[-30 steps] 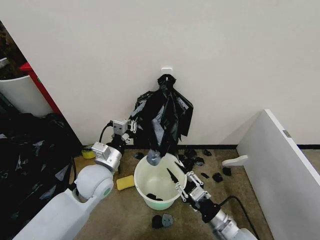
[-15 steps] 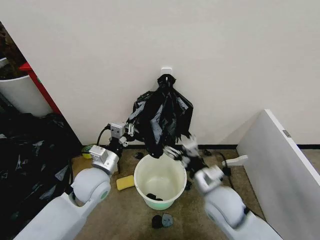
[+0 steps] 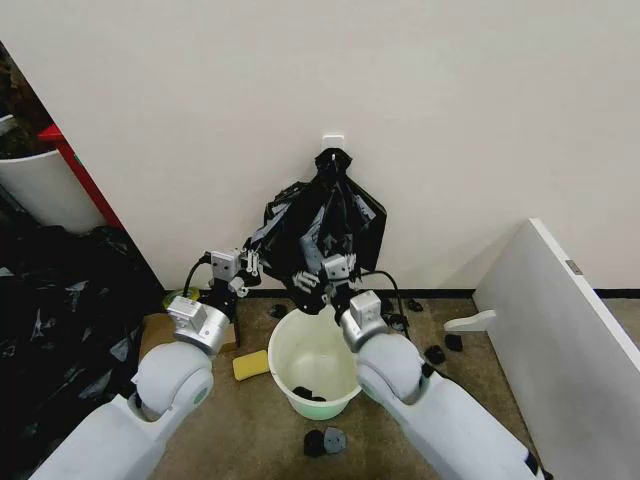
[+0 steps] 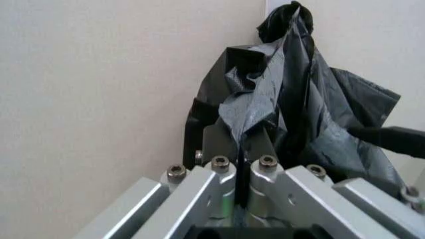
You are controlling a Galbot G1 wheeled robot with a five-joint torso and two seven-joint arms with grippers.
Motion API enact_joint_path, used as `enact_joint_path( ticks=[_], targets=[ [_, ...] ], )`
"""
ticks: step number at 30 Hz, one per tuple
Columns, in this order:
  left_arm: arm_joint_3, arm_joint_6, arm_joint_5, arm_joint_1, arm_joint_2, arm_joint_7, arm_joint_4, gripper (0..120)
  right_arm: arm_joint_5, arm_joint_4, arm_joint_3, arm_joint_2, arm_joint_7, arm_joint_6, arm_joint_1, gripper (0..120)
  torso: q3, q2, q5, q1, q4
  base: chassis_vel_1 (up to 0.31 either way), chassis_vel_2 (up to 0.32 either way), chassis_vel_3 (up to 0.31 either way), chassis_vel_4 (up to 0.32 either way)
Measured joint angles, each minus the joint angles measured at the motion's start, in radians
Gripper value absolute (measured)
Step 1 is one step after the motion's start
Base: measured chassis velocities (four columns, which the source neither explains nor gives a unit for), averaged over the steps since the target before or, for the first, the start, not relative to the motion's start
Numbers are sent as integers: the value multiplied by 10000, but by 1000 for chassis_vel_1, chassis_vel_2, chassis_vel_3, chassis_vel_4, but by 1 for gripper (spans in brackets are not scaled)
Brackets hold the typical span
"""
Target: Place the garbage bag over the trash bin.
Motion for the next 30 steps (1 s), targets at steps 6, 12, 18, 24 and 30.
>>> enact_joint_path(
  ticks=[6, 12, 18, 24, 30],
  targets=[
    [-2, 0, -22, -16, 13, -16, -10, 0, -389, 0, -82, 38, 12, 120, 0, 49, 0, 0, 0, 0, 1, 0, 0, 0, 0],
    [-56, -1, -42, 44, 29, -33, -75, 0, -374, 167, -146, -58, -126, 149, -275, 25, 0, 0, 1, 0, 1, 0, 0, 0, 0],
    [-174, -1, -78, 118, 97, -36, -186, 0, 1330, 797, 51, -342, -22, -41, -559, 3, -1, 0, 2, 0, 2, 0, 0, 0, 0],
    [-276, 10, -166, 219, 185, -37, -372, 0, 2570, 1542, 660, -818, -75, 146, -1012, 0, -1, 1, 4, 0, 0, 0, 0, 0, 0],
    [-598, 53, -185, 683, 294, -34, -782, 0, 3044, 2492, 1275, -1461, -722, 736, -1768, 0, -1, 2, 2, -2, 2, 0, 0, 0, 0]
  ],
)
